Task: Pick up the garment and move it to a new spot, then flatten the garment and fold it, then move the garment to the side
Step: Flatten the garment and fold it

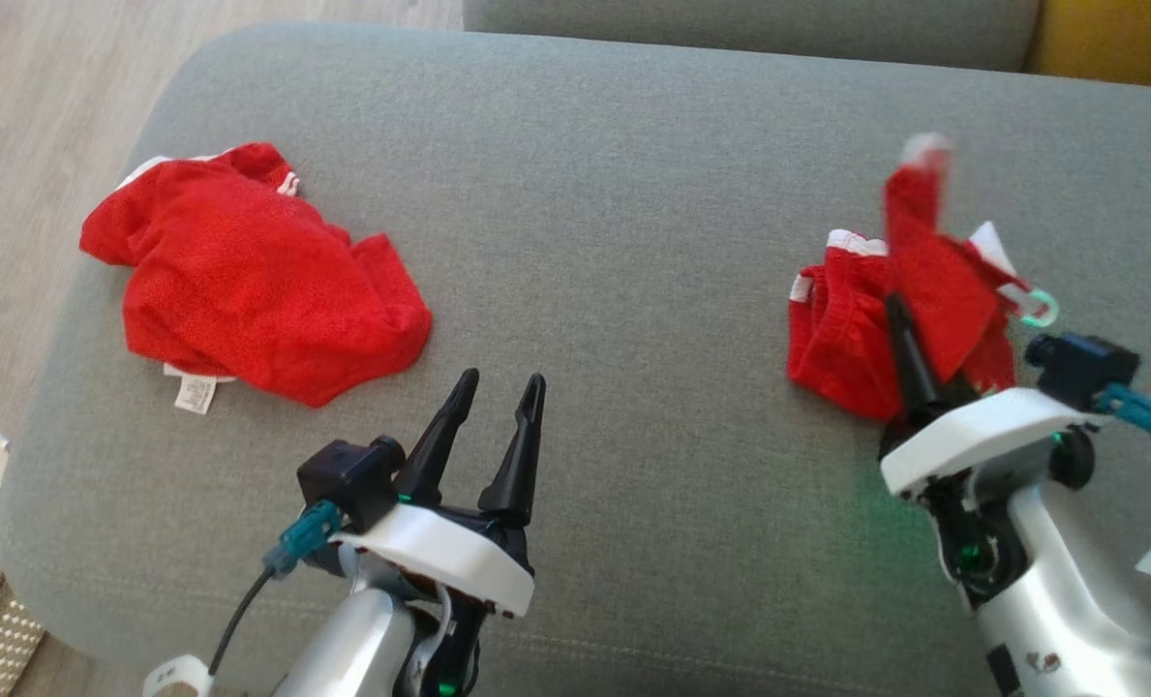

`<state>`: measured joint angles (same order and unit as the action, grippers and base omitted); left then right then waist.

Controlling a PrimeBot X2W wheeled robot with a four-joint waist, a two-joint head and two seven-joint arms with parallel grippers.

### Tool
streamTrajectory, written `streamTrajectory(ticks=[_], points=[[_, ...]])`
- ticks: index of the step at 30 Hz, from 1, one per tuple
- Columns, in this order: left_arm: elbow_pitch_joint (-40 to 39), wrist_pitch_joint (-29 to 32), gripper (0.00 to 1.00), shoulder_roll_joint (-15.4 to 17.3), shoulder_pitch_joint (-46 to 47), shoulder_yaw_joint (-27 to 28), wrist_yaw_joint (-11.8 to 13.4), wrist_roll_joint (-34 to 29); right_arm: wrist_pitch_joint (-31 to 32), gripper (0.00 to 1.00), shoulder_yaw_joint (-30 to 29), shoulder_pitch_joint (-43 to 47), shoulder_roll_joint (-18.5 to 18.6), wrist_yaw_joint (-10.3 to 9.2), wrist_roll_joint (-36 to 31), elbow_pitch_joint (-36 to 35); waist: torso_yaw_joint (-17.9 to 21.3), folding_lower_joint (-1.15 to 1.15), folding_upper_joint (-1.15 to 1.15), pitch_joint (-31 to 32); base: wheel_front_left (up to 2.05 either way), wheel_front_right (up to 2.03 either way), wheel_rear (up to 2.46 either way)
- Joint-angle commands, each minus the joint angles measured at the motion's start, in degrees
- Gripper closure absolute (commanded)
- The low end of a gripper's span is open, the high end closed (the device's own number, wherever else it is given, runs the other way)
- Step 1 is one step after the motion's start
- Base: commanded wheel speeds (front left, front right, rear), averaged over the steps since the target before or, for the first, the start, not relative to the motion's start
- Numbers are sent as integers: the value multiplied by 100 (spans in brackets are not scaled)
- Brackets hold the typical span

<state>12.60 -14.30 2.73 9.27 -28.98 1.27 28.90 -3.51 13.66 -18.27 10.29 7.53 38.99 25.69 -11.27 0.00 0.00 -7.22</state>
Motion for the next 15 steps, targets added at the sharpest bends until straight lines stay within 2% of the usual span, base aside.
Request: streamTrajectory(ticks=[1,6,7,9,10,15], points=[[-217,-70,0,15,112,135,-7,1,21,100,264,-209,107,-4,-19,-95,-32,0,0,-23,0,0,0],[-229,-70,0,15,122,102,12,37,47,100,775,-358,339,-4,-302,180,-98,0,0,-73,0,0,0],[-233,-70,0,15,125,99,16,44,55,96,907,-394,392,-4,-391,222,-108,0,0,-89,0,0,0],[-239,-70,0,15,134,96,25,54,32,37,1154,-479,504,-4,-609,312,-122,0,0,-122,0,0,0],[-242,-70,0,15,140,96,30,60,16,0,1308,-530,564,-4,-753,347,-128,0,0,-140,0,0,0],[-251,-70,0,15,170,91,34,85,-19,0,1852,-779,738,-4,-1180,541,-151,0,0,-210,0,0,0]])
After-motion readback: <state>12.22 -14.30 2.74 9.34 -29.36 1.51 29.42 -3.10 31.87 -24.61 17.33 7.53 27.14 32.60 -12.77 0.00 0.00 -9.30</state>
